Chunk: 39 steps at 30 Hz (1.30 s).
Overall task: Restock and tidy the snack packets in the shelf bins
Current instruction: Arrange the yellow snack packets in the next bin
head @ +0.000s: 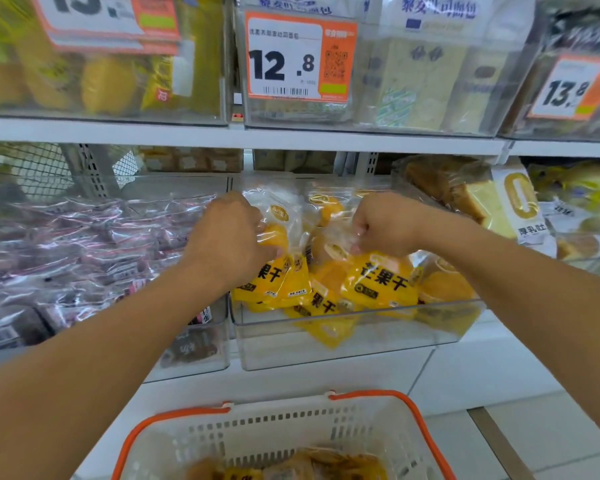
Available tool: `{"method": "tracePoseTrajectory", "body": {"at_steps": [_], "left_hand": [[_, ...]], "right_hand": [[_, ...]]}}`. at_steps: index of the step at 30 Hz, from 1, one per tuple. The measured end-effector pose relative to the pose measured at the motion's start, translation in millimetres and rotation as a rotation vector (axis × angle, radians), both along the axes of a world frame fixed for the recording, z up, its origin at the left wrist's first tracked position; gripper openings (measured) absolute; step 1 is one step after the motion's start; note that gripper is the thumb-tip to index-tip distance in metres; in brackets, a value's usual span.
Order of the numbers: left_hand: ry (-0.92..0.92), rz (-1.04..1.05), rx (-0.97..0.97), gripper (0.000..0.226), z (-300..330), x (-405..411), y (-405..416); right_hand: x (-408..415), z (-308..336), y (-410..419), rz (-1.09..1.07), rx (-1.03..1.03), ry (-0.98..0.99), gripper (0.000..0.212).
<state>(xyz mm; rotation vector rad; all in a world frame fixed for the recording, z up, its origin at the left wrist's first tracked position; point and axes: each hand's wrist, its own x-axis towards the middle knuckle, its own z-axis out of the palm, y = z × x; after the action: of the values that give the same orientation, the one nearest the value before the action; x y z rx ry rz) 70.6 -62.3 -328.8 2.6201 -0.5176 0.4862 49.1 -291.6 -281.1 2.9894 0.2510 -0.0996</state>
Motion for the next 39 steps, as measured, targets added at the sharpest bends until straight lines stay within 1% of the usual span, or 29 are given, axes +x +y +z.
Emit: {"method": "tracePoseTrajectory", "body": {"at_steps": [1, 2, 5, 8, 11, 14, 17, 20, 21, 24, 26, 28, 29, 31, 32, 34, 35, 36, 37, 39], "left_hand": [[0.013, -0.003, -0.014, 0.039, 0, -1, 0], [0.034, -0.006, -0.032, 0.043, 1, -1, 0], [0.075, -0.035, -0.119, 0.05, 1, -3, 2], [0.068, -0.062, -0.178, 0.051, 1, -4, 1], [0.081, -0.043, -0.234, 0.042, 0, -3, 0], [0.095, -0.024, -0.248, 0.038, -1, 0, 0], [0.106, -0.001, -0.201, 0.027, -1, 0, 0], [0.208, -0.02, -0.11, 0.02, 4, -3, 0], [0.231, -0.041, -0.082, 0.021, 5, -4, 1], [0.215, -0.076, 0.087, 0.035, 9, -6, 2], [0.268, -0.099, 0.16, 0.036, 16, -4, 5], [0.349, -0.14, 0.197, 0.037, 26, -2, 14], [0.401, -0.175, 0.217, 0.036, 31, 0, 20], [0.49, -0.227, 0.248, 0.027, 38, 1, 30], [0.513, -0.255, 0.224, 0.023, 39, 0, 32], [0.536, -0.289, 0.026, 0.012, 38, 0, 31], [0.534, -0.269, -0.08, 0.011, 38, -4, 28], [0.525, -0.243, -0.163, 0.014, 37, -7, 27], [0.505, -0.241, -0.201, 0.017, 38, -9, 25], [0.477, -0.339, -0.18, 0.042, 38, -14, 25]], "right_hand": [[-3, 8, -4, 0.034, 0.034, -0.051, 0.043], [-7, 17, -7, 0.074, 0.076, -0.102, 0.044], [-17, 37, -10, 0.188, 0.212, -0.217, 0.036], [-25, 48, -13, 0.279, 0.272, -0.146, 0.021], [-25, 51, -20, 0.313, 0.287, -0.082, 0.018], [-24, 48, -26, 0.356, 0.4, -0.029, 0.017], [-24, 46, -24, 0.39, 0.513, 0.024, 0.022], [-27, 41, -10, 0.467, 0.5, 0.071, 0.01], [-28, 41, -6, 0.492, 0.498, 0.072, 0.01], [-28, 43, 7, 0.543, 0.541, -0.024, 0.012], [-25, 34, 21, 0.584, 0.469, -0.113, 0.013], [-22, 12, 36, 0.589, 0.402, -0.129, 0.018], [-21, 0, 42, 0.569, 0.412, -0.136, 0.022], [-20, -20, 48, 0.496, 0.537, -0.174, 0.027], [-20, -28, 50, 0.449, 0.62, -0.191, 0.027], [-22, -39, 54, 0.377, 0.715, -0.194, 0.03], [-23, -42, 56, 0.366, 0.75, -0.167, 0.033], [-23, -41, 56, 0.355, 0.789, -0.12, 0.038], [-24, -36, 54, 0.335, 0.803, -0.056, 0.045], [-25, -18, 43, 0.249, 0.726, 0.133, 0.061]]}}
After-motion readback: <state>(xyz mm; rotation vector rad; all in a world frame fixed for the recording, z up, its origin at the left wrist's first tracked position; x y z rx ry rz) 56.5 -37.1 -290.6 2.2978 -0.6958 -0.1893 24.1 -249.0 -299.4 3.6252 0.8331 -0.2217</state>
